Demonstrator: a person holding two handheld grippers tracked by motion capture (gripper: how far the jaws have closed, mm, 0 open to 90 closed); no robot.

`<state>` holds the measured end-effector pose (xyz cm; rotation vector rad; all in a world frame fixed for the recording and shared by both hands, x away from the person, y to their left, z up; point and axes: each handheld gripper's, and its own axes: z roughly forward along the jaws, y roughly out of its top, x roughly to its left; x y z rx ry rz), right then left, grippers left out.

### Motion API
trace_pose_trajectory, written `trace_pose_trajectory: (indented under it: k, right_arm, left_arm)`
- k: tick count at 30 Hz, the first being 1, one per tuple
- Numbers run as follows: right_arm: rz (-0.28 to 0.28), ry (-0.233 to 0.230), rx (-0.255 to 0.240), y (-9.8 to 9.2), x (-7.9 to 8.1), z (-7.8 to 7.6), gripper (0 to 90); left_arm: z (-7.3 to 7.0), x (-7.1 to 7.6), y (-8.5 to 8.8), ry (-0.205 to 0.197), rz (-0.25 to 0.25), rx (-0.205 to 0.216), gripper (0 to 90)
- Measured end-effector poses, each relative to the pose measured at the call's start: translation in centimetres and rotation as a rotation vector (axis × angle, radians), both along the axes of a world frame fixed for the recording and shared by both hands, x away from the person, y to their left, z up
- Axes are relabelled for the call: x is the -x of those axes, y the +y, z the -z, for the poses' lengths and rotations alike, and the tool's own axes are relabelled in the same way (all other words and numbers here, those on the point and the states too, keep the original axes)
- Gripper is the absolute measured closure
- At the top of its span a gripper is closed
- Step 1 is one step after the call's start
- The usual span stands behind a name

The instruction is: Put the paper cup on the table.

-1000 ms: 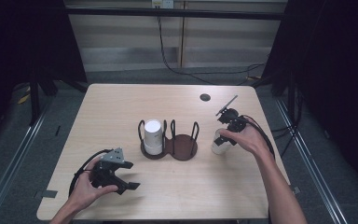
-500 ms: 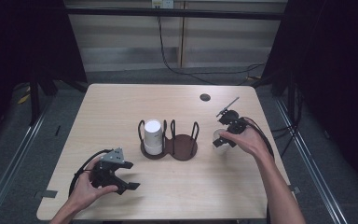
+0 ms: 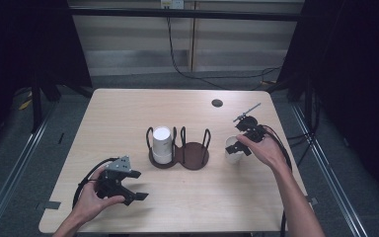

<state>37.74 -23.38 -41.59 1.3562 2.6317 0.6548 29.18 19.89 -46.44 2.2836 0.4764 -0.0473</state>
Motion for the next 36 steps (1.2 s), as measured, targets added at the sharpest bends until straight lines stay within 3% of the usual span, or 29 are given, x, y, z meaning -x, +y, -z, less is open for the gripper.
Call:
trace_pose_trajectory:
  k: [6,7,16,17,20,23,26,28,29,36]
  right_arm:
    - [0.026,-0.052,-0.035,-0.2,0.4,-0.7,13.9]
    - [0.043,-0.067,-0.062,-0.4,0.6,-1.0,14.1]
    - [0.085,-0.160,-0.144,-0.5,1.5,-1.7,14.7]
    - [0.092,-0.175,-0.180,-0.6,1.9,-1.7,15.3]
    - [0.108,-0.209,-0.180,-0.5,2.4,-1.5,16.3]
    - [0.115,-0.255,-0.206,-0.5,3.4,-1.3,17.0]
    - [0.117,-0.271,-0.236,-0.4,4.0,-1.2,17.0]
    - [0.122,-0.294,-0.227,-0.2,4.6,-1.1,17.0]
    - [0.132,-0.310,-0.254,-0.1,5.2,-0.8,17.0]
    - [0.151,-0.372,-0.300,0.4,7.4,-0.2,17.1]
  left_arm:
    - [-0.4,-0.1,0.2,-0.010,-0.002,-0.004,17.3]
    - [-0.5,0.0,0.4,-0.017,-0.006,-0.005,17.3]
    - [-0.6,0.1,0.9,-0.027,-0.022,0.019,17.2]
    - [-0.6,0.2,0.9,-0.023,-0.024,0.017,17.3]
    - [-0.4,0.1,0.7,-0.020,-0.026,0.016,17.3]
    - [-0.2,0.2,0.7,-0.020,-0.037,0.020,17.3]
    - [-0.2,0.2,0.9,-0.022,-0.044,0.019,17.3]
    - [-0.2,0.2,0.9,-0.021,-0.050,0.024,17.3]
    - [-0.1,0.2,1.0,-0.017,-0.054,0.030,17.2]
    - [0.1,0.4,0.8,-0.016,-0.075,0.042,17.3]
